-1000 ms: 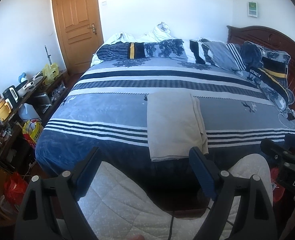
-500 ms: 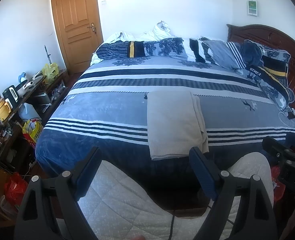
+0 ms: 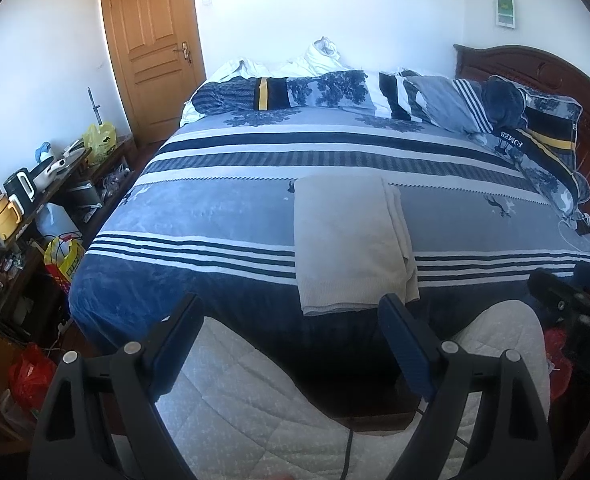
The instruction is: Fold small clothes
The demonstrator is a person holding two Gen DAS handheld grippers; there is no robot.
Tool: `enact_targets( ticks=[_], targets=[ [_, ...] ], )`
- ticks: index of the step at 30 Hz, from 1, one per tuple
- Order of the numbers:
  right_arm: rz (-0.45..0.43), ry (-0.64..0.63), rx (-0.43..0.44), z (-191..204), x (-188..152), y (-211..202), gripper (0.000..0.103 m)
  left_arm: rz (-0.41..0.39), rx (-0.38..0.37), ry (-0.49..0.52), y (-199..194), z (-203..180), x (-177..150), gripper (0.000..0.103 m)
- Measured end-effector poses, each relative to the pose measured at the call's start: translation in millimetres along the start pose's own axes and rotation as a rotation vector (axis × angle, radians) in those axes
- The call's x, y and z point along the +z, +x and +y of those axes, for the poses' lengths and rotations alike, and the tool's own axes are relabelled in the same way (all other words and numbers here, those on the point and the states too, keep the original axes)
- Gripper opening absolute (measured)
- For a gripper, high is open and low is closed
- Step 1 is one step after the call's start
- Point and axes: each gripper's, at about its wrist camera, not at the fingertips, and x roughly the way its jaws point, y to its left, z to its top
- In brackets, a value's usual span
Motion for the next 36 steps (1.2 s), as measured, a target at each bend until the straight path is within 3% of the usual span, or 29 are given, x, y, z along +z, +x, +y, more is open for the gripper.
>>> enact_targets(
  ticks=[7,36],
  targets=[
    [0.038,0.018,0.043,-2.7,0.8,25.0,0.085,0.06,0.032,0.011,27.8,0.2,-0.4,0.088],
    [0.127,0.021,0.025,6.5,17.3,102.4,0.085,0.194,0.043,0.044,108.1,-3.4,11.0,0.088]
  ],
)
